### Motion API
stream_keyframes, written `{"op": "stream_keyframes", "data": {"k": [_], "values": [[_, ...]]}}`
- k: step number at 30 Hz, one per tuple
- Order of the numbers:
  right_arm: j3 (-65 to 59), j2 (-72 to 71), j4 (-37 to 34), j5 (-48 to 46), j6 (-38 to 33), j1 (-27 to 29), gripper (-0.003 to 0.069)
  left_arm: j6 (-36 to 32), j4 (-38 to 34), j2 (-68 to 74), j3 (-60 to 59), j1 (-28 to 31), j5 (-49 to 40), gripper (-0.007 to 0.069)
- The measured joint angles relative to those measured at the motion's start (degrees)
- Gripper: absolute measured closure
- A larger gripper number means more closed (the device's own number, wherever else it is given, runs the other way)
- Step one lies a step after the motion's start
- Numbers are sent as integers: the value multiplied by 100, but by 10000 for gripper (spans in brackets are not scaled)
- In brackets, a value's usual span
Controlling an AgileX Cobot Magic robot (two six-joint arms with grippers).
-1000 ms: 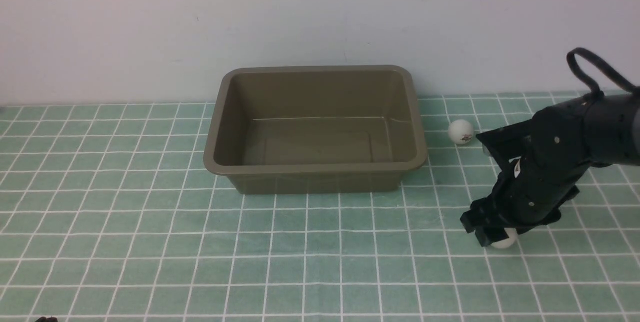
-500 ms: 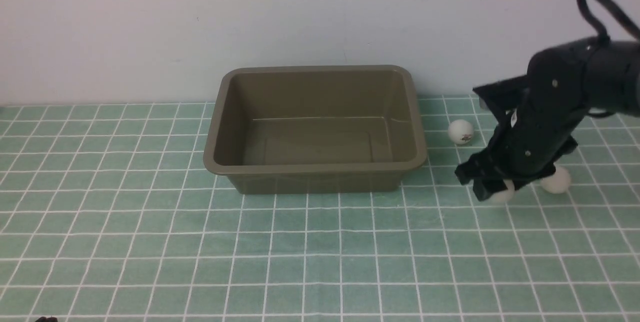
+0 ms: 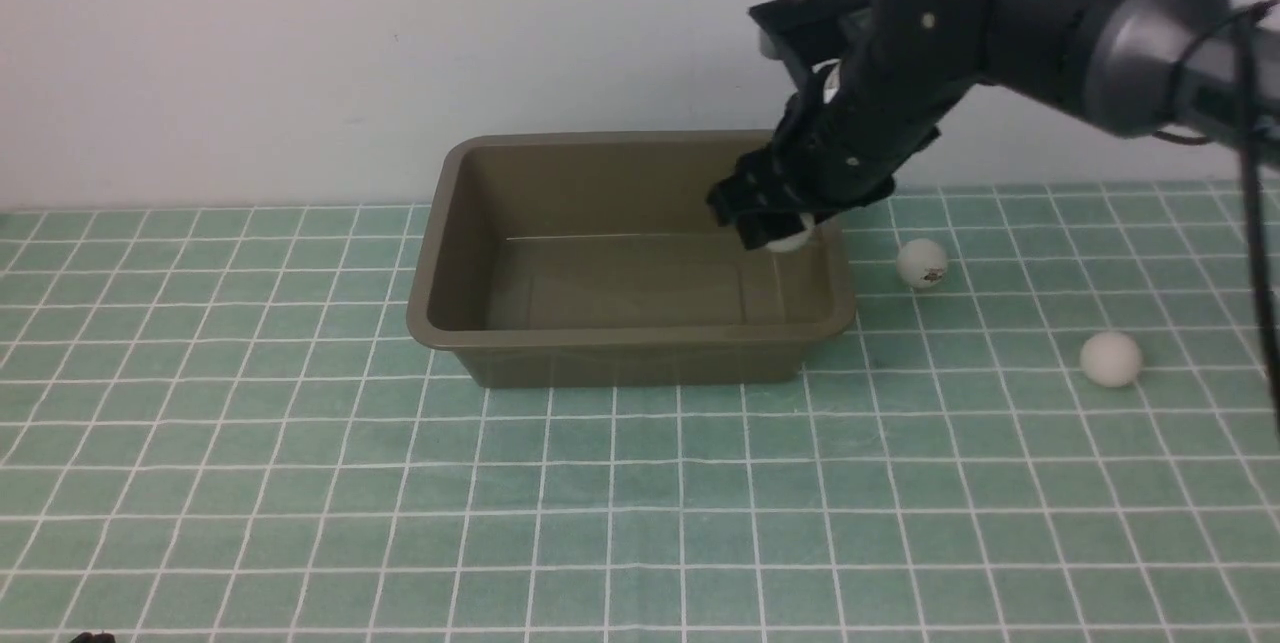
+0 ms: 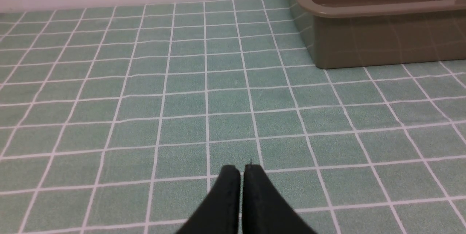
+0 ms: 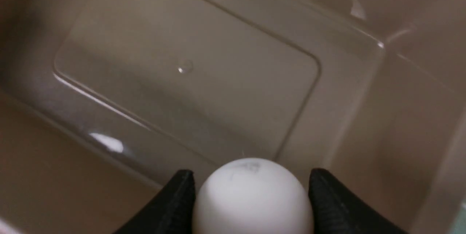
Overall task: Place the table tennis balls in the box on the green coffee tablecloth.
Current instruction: 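Release the ping pong ball into the bin and lift the gripper away, then reach for and grasp a ping pong ball on the table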
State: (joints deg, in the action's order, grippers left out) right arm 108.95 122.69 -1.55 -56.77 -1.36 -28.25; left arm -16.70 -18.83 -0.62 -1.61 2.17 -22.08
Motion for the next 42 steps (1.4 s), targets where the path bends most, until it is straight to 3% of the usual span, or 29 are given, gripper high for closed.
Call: {"op": "stream_keyframes", "data": {"k": [10, 22, 36, 42], "values": [[374, 568, -41, -74, -272, -6, 295, 0, 0, 0, 0, 0, 0, 629], [374, 625, -183, -118, -301, -6, 185, 0, 0, 0, 0, 0, 0, 629], [1419, 476, 830, -968, 13, 83, 180, 0, 0, 0, 0, 0, 0, 629], [1836, 361, 1058, -1366, 194, 471, 180, 0, 0, 0, 0, 0, 0, 629]]}}
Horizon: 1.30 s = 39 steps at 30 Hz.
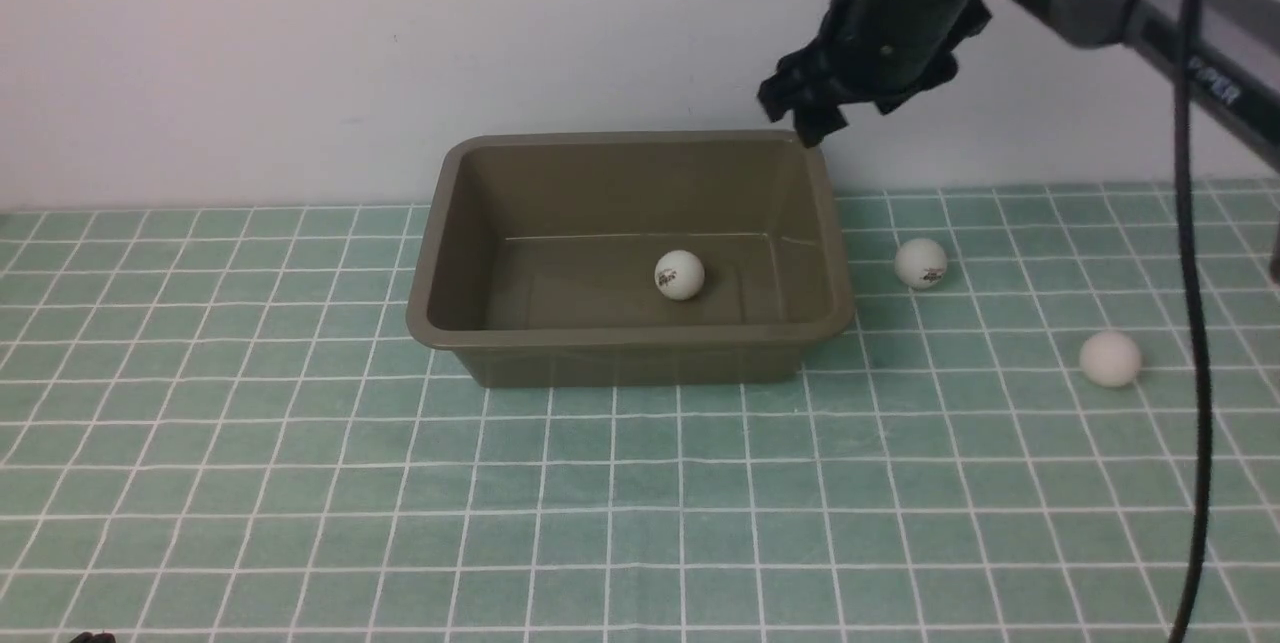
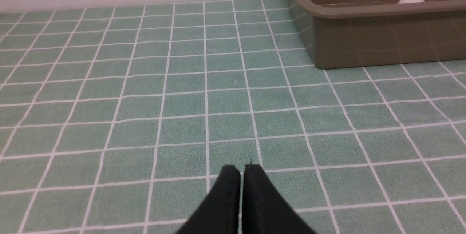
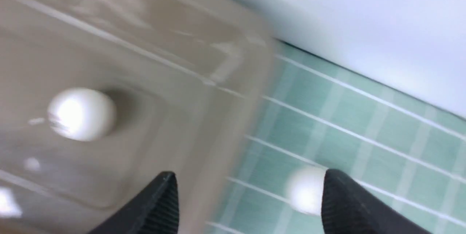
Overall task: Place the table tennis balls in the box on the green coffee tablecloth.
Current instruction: 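Reach for and grasp a ping pong ball on the table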
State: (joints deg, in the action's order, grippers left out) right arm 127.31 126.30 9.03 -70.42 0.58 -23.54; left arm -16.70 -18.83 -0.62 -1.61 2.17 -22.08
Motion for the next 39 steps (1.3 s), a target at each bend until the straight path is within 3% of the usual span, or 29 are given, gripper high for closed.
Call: {"op": "stream_keyframes", "data": {"k": [7, 13, 39], "values": [[18, 60, -398, -131, 95, 807, 179, 0, 0, 0, 0, 0, 0, 629], [18, 234, -606, -137, 63, 1097, 179, -5, 0, 0, 0, 0, 0, 629], [-59, 1289, -1011, 6, 367, 1126, 179, -5, 0, 0, 0, 0, 0, 629]]}}
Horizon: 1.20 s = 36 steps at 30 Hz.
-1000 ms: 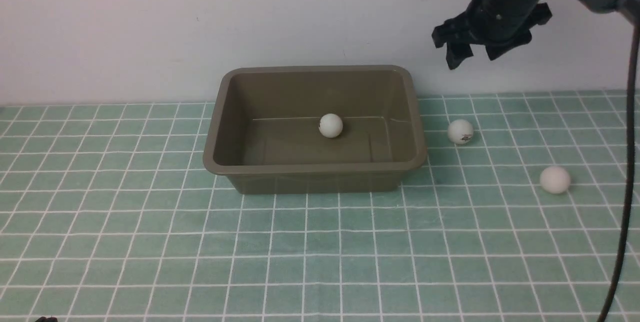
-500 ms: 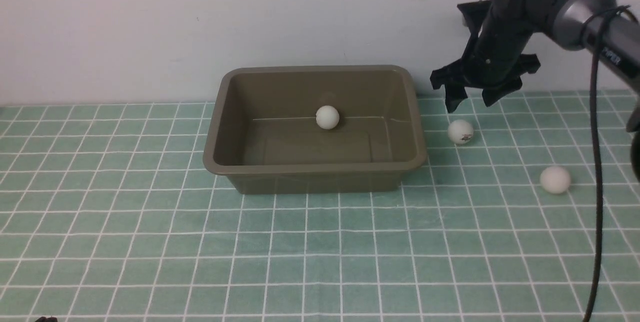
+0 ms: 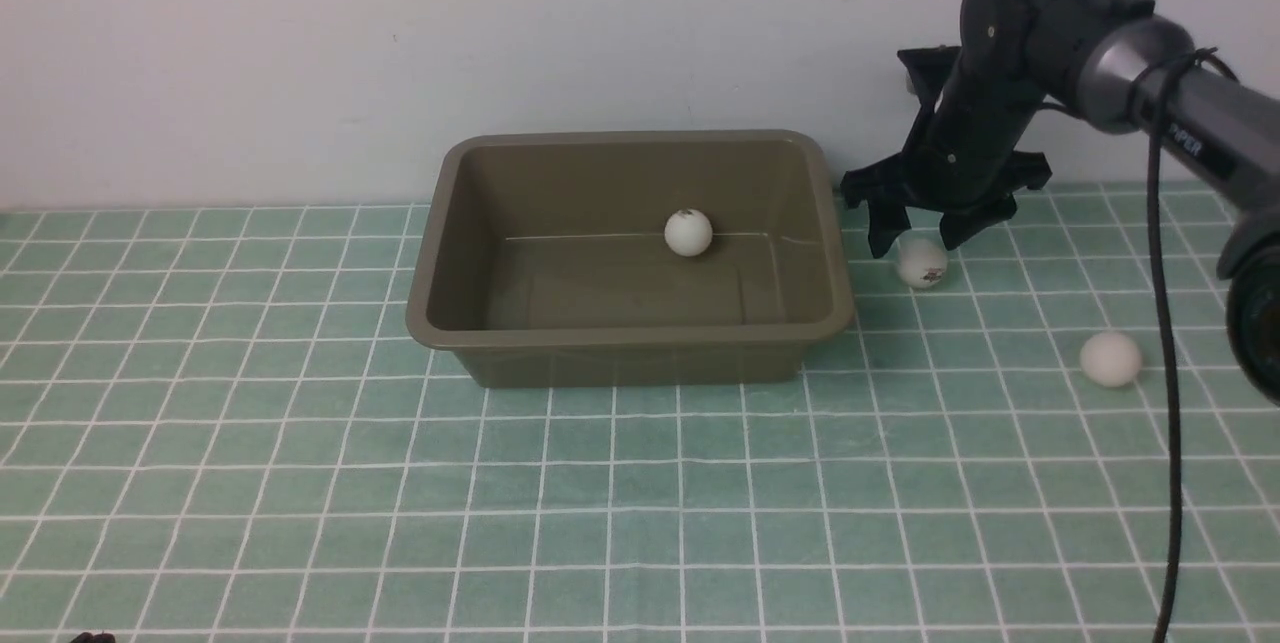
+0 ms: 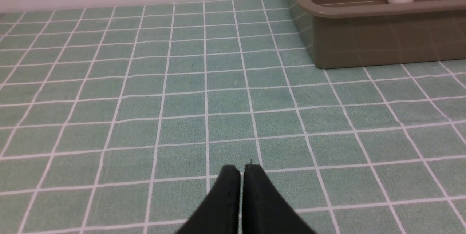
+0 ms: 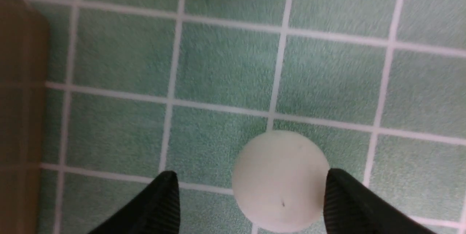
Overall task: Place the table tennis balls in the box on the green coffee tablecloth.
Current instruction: 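Reach for and grasp a ping pong ball on the table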
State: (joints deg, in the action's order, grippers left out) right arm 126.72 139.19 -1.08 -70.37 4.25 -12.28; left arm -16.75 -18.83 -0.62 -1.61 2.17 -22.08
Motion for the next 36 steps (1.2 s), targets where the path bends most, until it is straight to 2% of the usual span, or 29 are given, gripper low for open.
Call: {"op": "stream_keyframes", "data": {"k": [12, 26, 36], "values": [[0, 109, 234, -3, 44, 0, 180, 0, 0, 0, 0, 0, 0, 629], [0, 109, 316, 2, 63, 0, 263, 0, 0, 0, 0, 0, 0, 629], [0, 109, 450, 2, 63, 0, 271, 0, 0, 0, 0, 0, 0, 629]]}}
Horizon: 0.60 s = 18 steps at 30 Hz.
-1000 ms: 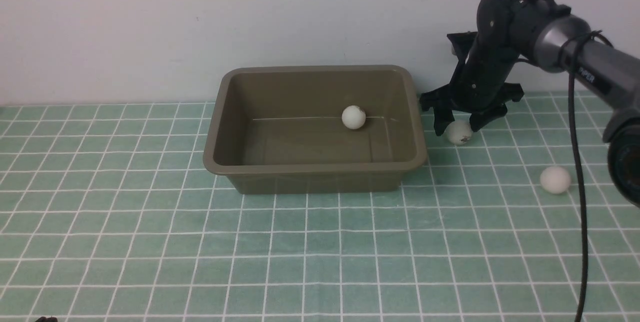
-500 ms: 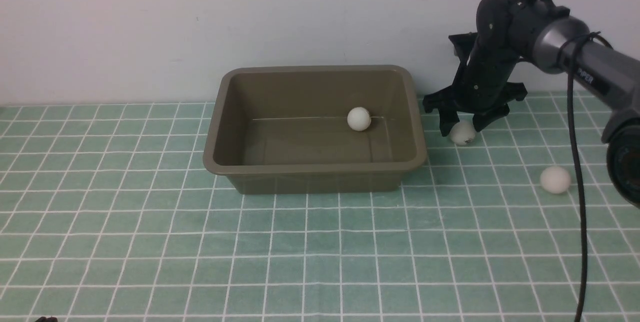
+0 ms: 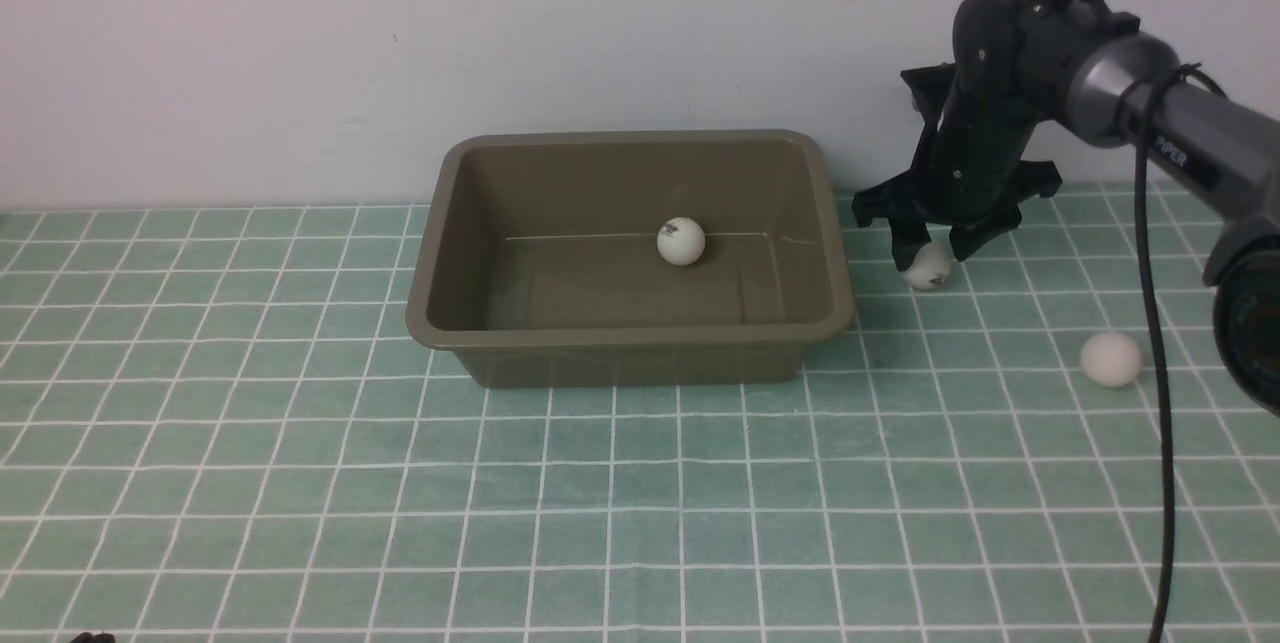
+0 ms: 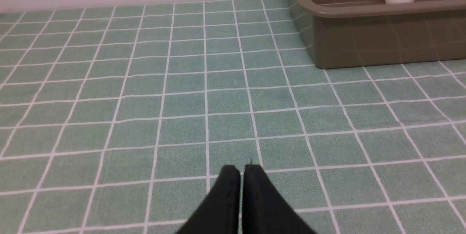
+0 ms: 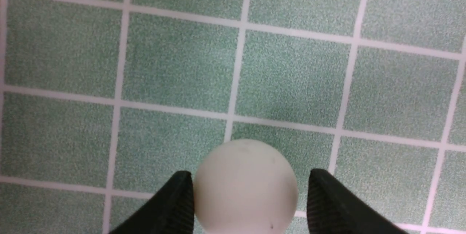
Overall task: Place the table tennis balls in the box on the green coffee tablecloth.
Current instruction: 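Reach for and grasp a ping pong ball on the table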
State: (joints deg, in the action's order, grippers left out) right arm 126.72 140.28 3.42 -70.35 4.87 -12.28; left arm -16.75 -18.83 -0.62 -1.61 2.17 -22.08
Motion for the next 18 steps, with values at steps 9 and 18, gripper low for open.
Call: {"op": "stream_keyframes", "data": {"k": [9, 18], "values": [[0, 0, 0, -17, 0, 0, 315, 0, 0, 0, 0, 0, 0, 629], [0, 0, 0, -17, 0, 0, 338, 0, 0, 0, 0, 0, 0, 629]]}}
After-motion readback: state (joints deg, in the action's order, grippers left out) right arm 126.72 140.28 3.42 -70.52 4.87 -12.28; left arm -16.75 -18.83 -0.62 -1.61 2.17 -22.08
